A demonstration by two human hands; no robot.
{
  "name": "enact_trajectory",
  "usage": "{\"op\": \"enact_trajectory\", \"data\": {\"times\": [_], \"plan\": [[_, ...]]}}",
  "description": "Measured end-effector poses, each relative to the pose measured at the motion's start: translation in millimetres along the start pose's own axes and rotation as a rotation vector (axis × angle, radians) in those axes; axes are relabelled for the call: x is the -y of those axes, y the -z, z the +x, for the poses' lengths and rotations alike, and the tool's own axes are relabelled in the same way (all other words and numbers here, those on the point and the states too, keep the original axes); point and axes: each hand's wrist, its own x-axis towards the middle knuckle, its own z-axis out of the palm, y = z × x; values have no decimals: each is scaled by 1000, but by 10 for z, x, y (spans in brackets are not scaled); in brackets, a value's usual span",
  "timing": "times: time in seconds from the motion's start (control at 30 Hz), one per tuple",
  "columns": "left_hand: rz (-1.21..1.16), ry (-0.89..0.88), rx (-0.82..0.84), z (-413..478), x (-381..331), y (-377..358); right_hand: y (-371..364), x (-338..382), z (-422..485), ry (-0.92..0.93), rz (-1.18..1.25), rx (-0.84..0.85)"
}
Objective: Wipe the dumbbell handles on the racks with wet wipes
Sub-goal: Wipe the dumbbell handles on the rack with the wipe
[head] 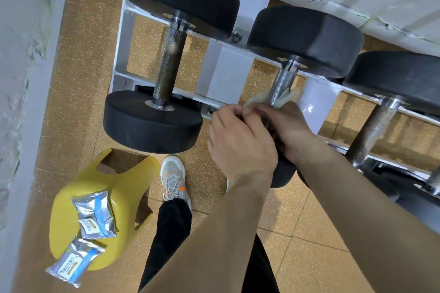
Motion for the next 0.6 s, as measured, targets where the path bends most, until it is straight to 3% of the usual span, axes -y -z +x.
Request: {"op": "enact_trajectory", "data": {"times": [0.17,0.33,0.53,0.6], "plan": [[-4,-4,-22,-3,-11,-4,8,56,12,-126,-130,9],[-5,-27,-34,-1,4,-17,58,182,109,-282,348,243],[2,-27,-25,3,-10,-8,86,314,341,-73,644,147],[11,-16,-22,-1,-12,-7,71,253,282,-21,572,101]]}}
